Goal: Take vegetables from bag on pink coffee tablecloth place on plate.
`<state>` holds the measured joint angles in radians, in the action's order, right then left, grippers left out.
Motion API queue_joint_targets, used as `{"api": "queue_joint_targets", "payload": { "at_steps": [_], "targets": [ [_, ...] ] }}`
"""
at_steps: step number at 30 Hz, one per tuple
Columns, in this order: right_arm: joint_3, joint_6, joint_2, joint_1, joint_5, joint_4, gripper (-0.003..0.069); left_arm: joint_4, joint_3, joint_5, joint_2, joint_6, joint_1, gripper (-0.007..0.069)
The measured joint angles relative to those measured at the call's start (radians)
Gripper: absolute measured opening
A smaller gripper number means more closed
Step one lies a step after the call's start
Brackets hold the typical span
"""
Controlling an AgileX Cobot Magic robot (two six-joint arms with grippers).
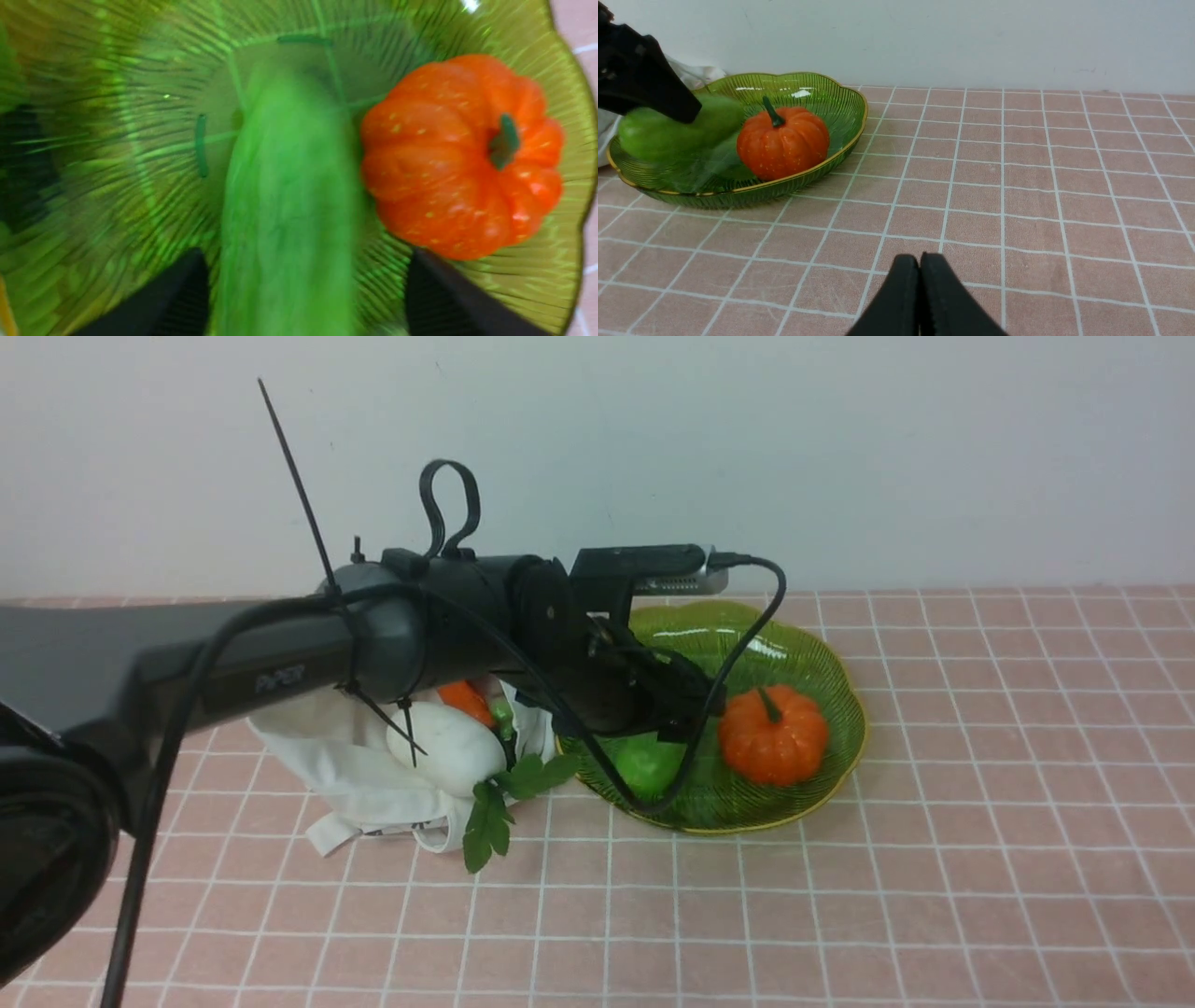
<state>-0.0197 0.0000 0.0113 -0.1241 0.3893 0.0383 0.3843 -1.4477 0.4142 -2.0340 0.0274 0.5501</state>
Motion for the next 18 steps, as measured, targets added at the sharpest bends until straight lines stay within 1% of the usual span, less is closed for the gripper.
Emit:
{"api": "queue_joint_targets", "payload": {
  "at_steps": [1,4,6,9,12,13,15,16,18],
  "targets": [
    [0.0,0.0,0.0,0.0,0.0,0.0,-0.0015,0.006,0.0,0.001,0.007,0.0,0.0,0.0575],
    [0.0,0.0,0.0,0.0,0.0,0.0,-0.0015,0.019,0.0,0.027,0.042,-0.005,0.0,0.0632],
    [0.0,0.0,0.0,0.0,0.0,0.0,-0.0015,0.021,0.001,0.074,0.109,-0.027,0.0,0.0631],
    [0.0,0.0,0.0,0.0,0.0,0.0,-0.0015,0.014,0.001,0.132,0.203,-0.065,-0.001,0.058],
    [0.0,0.0,0.0,0.0,0.0,0.0,-0.0015,-0.015,0.001,0.236,0.363,-0.113,-0.009,0.0443],
    [0.0,0.0,0.0,0.0,0.0,0.0,-0.0015,-0.044,0.001,0.298,0.452,-0.127,-0.02,0.0365],
    [0.0,0.0,0.0,0.0,0.0,0.0,-0.0015,-0.118,0.0,0.444,0.591,-0.144,-0.039,0.0178],
    [0.0,0.0,0.0,0.0,0.0,0.0,-0.0015,-0.148,0.0,0.492,0.652,-0.147,-0.045,0.0122],
    [0.0,0.0,0.0,0.0,0.0,0.0,-0.0015,-0.209,0.004,0.585,0.746,-0.15,-0.052,0.0048]
  ]
}}
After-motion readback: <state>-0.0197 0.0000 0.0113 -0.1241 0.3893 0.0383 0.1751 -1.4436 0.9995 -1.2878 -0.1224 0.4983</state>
